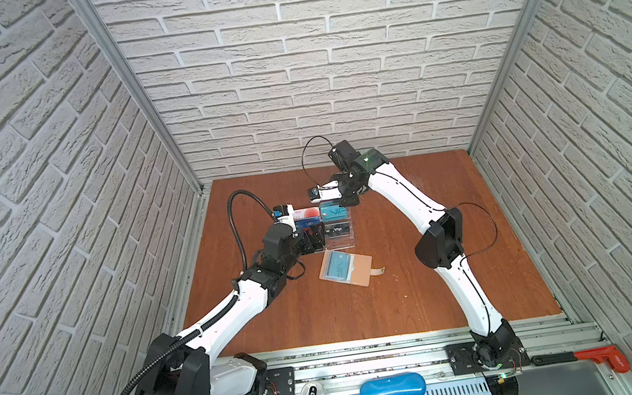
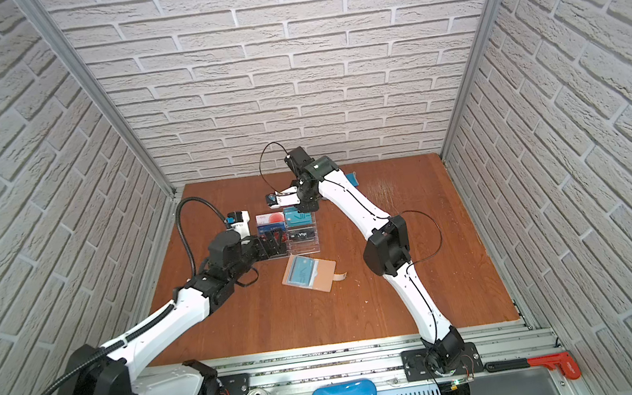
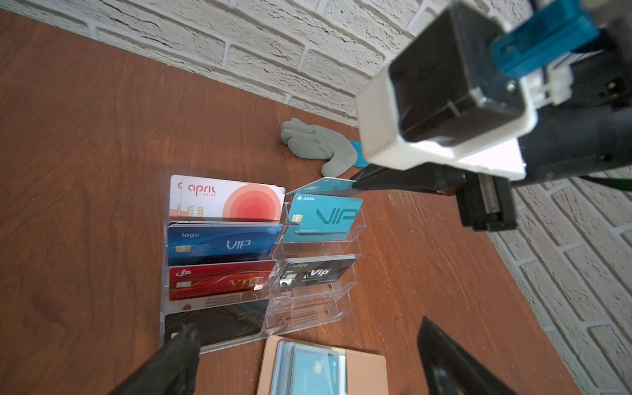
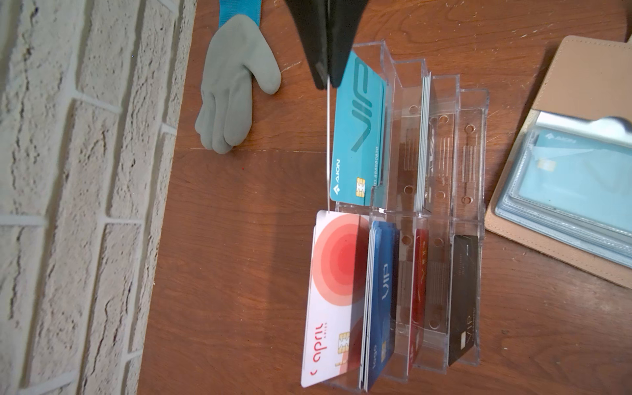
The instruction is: Take the credit cards out of the card holder
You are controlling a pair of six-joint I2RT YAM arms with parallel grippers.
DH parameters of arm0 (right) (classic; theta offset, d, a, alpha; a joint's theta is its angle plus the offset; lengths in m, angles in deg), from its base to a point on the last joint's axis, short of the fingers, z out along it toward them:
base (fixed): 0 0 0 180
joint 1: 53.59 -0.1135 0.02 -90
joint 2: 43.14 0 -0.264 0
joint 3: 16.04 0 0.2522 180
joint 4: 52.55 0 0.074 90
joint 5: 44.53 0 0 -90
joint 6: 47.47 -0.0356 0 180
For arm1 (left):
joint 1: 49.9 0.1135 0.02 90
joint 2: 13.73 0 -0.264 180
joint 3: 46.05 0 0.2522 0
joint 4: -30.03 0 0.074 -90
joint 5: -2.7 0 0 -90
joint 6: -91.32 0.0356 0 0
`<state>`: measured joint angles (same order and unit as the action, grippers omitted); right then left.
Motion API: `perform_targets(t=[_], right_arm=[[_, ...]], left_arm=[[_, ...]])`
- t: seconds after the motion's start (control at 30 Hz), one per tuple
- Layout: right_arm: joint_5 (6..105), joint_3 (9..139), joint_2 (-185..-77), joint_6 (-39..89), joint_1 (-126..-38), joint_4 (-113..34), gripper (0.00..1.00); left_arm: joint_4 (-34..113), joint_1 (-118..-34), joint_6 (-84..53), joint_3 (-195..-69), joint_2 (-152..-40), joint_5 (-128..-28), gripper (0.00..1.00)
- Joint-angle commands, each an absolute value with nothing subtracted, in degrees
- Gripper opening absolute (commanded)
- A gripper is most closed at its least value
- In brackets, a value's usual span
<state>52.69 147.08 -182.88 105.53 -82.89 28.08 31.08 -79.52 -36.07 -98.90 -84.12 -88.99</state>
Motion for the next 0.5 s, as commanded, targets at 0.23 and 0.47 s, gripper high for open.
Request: perform_targets(t=[0.23, 0.47], right_arm=[[54.66, 147.13, -178.62, 102.60, -83.38, 25.51, 0.05], [54.10, 146.44, -177.15, 102.38, -83.38, 25.09, 0.05]], left_arm=[[27.88, -79.28, -36.92, -97.76, -81.84, -89.54, 0.98], [27.64, -79.37, -37.34, -97.61, -82.02, -89.25, 0.98]])
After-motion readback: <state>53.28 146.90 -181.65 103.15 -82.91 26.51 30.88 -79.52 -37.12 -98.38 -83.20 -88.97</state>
